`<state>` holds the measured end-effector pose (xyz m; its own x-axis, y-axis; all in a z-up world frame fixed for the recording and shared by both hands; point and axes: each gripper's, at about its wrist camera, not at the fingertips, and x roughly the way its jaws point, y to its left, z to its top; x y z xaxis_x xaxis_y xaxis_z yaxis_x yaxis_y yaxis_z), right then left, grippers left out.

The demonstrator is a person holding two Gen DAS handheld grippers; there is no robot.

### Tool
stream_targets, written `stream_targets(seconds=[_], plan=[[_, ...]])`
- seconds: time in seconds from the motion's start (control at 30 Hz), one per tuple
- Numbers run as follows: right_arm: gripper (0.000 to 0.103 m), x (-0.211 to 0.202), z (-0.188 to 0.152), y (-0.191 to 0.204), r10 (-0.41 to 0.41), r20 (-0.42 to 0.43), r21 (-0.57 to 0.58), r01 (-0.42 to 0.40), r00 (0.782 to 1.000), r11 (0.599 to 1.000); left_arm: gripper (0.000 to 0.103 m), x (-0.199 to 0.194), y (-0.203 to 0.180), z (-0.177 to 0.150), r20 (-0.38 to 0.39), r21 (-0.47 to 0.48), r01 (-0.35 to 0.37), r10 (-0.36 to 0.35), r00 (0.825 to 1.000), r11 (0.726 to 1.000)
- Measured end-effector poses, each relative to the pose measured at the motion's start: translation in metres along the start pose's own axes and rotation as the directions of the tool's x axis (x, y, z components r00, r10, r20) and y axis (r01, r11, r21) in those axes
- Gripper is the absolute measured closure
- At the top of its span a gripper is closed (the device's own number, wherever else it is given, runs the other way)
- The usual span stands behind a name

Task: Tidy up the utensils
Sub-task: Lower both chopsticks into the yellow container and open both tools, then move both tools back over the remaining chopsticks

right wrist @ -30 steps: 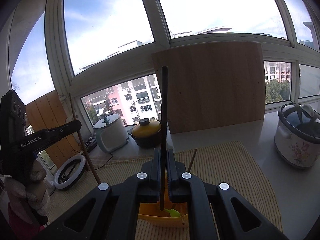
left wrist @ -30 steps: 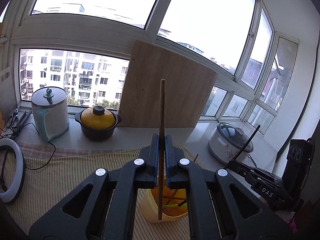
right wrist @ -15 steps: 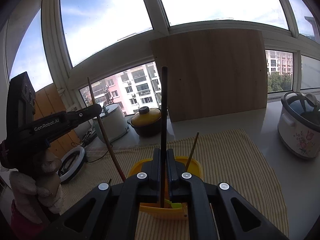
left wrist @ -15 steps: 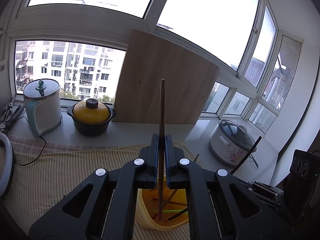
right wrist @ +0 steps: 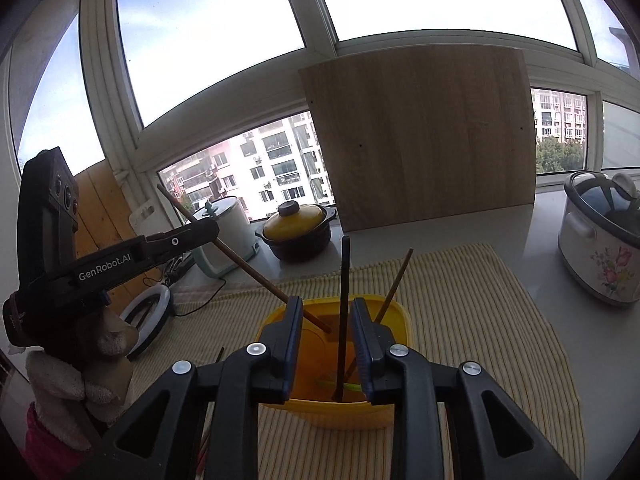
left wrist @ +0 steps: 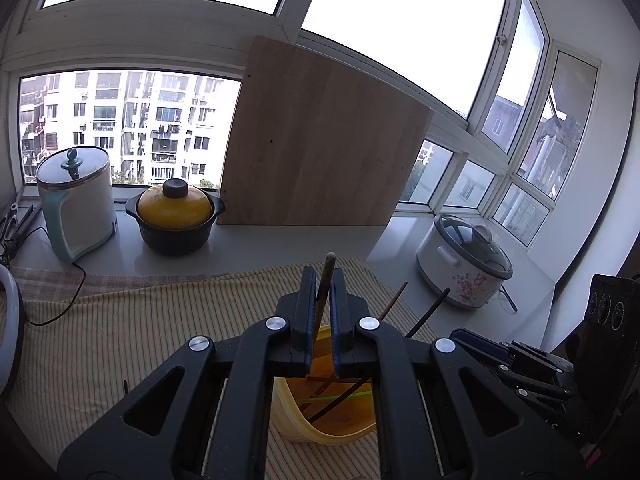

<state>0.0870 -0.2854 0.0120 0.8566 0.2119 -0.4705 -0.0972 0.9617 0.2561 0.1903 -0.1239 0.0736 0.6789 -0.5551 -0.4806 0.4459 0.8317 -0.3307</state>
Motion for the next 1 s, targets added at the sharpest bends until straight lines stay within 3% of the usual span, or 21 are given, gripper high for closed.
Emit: stream_targets(seconds=[0.57,0.87,0.9,0.93,1.0], plan=[[0.072,-0.009,-0.009,0.007,0.010,-0.001,-0.001,-0.010,1.000,1.000,0.098,-0.020,0.012,-0.012,-0.027,0.003,-0.005,0.005,1.000,1.000],[0.068,-0.012,-0.022,0.039,0.081,-0.018,-0.054,-0.082,0.997,0.995,0.098,-0.061,0.056,-0.029,-0.007,0.011,-0.108,0.108,0.994,0.994],[0.066,-0.011,-0.024,0.044,0.091,-0.022,-0.063,-0.093,0.996,0.994,0.095,-0.065,0.063,-0.032,-0.008,0.007,-0.124,0.124,0.992,0.992],[0.061,-0.010,-0.026,0.049,0.103,-0.027,-0.072,-0.105,0.994,0.992,0.083,-0.069,0.071,-0.036,-0.013,0.004,-0.140,0.140,0.990,0.990],[0.057,-0.008,-0.030,0.060,0.125,-0.038,-0.093,-0.128,0.991,0.987,0.073,-0.076,0.085,-0.045,-0.020,-0.002,-0.172,0.172,0.985,0.985]])
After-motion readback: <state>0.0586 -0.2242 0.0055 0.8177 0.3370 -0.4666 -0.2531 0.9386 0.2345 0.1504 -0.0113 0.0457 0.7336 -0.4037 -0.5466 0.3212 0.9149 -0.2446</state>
